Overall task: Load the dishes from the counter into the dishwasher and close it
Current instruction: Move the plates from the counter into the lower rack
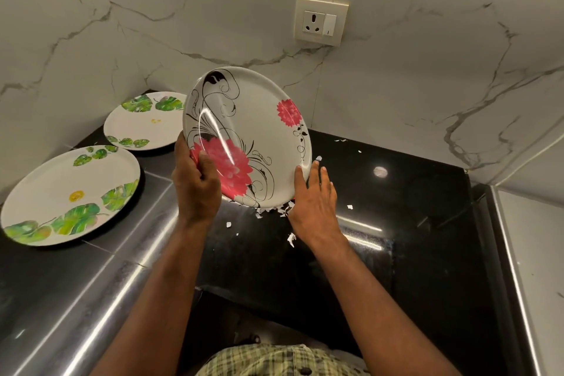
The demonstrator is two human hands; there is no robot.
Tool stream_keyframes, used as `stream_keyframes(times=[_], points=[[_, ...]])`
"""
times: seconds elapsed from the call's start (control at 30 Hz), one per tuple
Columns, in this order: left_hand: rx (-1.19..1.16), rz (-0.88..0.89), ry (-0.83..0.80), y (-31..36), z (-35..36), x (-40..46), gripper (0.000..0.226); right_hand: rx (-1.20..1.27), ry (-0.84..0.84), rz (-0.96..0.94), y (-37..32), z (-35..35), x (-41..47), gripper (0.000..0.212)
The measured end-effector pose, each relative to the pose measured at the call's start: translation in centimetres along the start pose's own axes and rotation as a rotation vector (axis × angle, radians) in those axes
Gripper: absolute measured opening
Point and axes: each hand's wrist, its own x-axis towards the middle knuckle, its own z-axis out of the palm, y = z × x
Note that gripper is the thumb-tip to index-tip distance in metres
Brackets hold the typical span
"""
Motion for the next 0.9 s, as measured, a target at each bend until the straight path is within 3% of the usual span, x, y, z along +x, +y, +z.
stream_keyframes(times=[0.2,0.33,0.53,0.67,0.9], points=[[-0.045,-0.086,-0.072,-0.2,1.7,-0.6,0.044,-0.012,0.004,0.017,0.7,-1.2,-1.0,0.093],[-0.082,-0.179,-0.127,-0.5,3.1,-0.4,0.029,-0.012,0.049,0.031,1.5,-2.1,-1.7,0.082],[-0.234,-0.27,-0.39,0.0,5.5,0.3,0.026,0.047,0.228,0.131,2.4,-3.9,-2.9,0.06],[-0.191,-0.204,-0.602,2.2,8.2,1.2,0.032,0.058,0.356,0.198,3.2,-5.2,-4.6,0.06],[-0.214,0.169,-1.004,9.7,13.1,0.2,0.035,0.036,0.647,0.291,4.8,-7.7,-9.0,0.079]])
